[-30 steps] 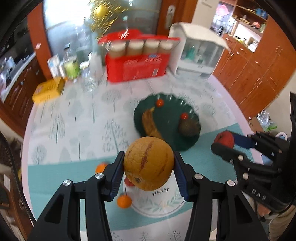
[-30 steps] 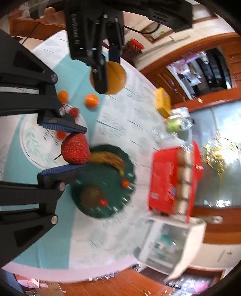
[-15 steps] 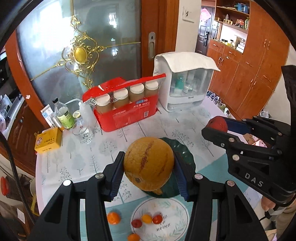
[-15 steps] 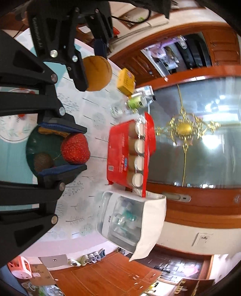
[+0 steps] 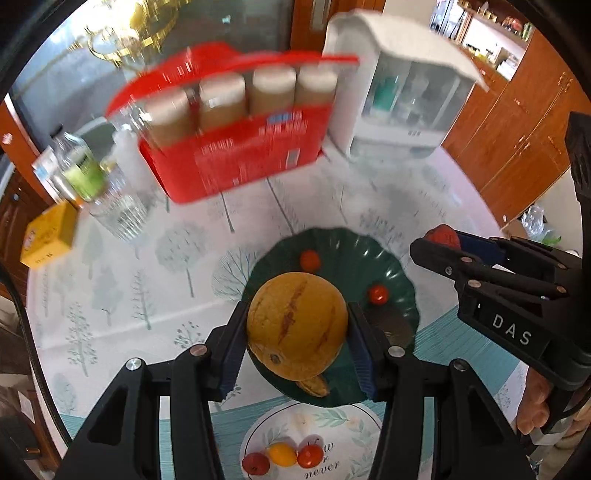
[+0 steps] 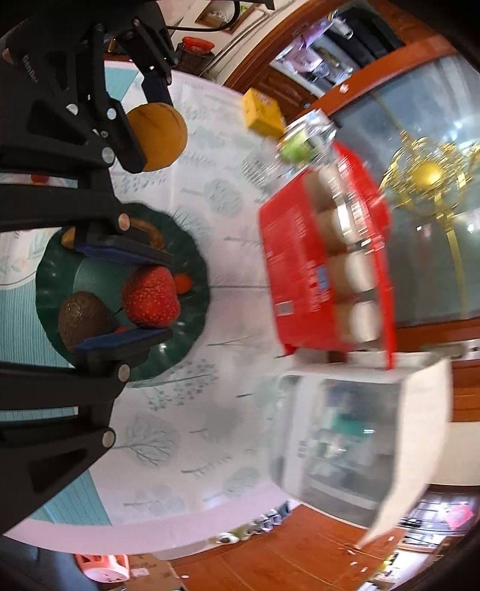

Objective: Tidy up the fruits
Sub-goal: 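Carry the yellow fruit and strawberry onto the green plate and release both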

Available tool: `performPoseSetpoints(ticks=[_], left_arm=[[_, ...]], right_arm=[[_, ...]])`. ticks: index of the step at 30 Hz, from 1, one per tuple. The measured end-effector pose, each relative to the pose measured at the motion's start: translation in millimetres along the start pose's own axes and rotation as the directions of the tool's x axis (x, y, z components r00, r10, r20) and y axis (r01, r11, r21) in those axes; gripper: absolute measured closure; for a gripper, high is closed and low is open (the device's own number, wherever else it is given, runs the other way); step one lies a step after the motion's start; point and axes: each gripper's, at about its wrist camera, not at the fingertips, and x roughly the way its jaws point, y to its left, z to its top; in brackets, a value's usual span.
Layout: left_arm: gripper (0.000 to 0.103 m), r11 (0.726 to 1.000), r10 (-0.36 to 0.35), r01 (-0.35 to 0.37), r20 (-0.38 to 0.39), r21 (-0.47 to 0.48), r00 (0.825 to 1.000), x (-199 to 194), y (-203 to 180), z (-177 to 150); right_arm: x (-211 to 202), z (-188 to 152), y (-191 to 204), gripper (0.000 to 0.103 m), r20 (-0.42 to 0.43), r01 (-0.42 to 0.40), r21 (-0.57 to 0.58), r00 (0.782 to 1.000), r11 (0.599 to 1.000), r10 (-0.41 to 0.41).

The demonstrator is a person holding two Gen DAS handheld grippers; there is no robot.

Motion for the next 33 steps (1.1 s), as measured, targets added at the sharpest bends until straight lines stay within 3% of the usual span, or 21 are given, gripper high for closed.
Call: performPoseSetpoints(ticks=[13, 28, 31, 32, 33], left_arm=[[0.053, 0.997, -0.07, 0.072, -0.162, 0.009, 0.984, 114.2, -12.2, -12.9], [0.053, 0.995, -0.084, 0.094, -0.201, 0.044, 0.976, 147.3, -27.8, -18.0], [0.042, 0.995, -0.074, 0.084, -0.177, 0.048, 0.981, 139.6, -27.9, -18.0], [0.028, 0.996, -0.068, 0.076, -0.168, 0.041, 0.983, 134.6, -27.0, -17.9], [0.022, 0.998, -0.058, 0.063, -0.15, 0.028, 0.987, 127.6, -25.1, -17.7]], right_arm=[[109.8, -11.5, -26.4, 0.07, -0.164, 0.015, 0.07, 0.986, 0.997, -0.003], [147.7, -18.6, -34.2, 0.07, -0.237, -0.001, 0.096, 0.971, 0.995, 0.024], [148.5, -19.3, -33.4, 0.068, -0.245, -0.013, 0.105, 0.969, 0.994, 0.038], [148.2, -20.0, -33.1, 0.068, -0.247, -0.015, 0.108, 0.968, 0.994, 0.042], [146.6, -20.7, -32.7, 0.066, -0.247, -0.02, 0.111, 0.968, 0.994, 0.047]])
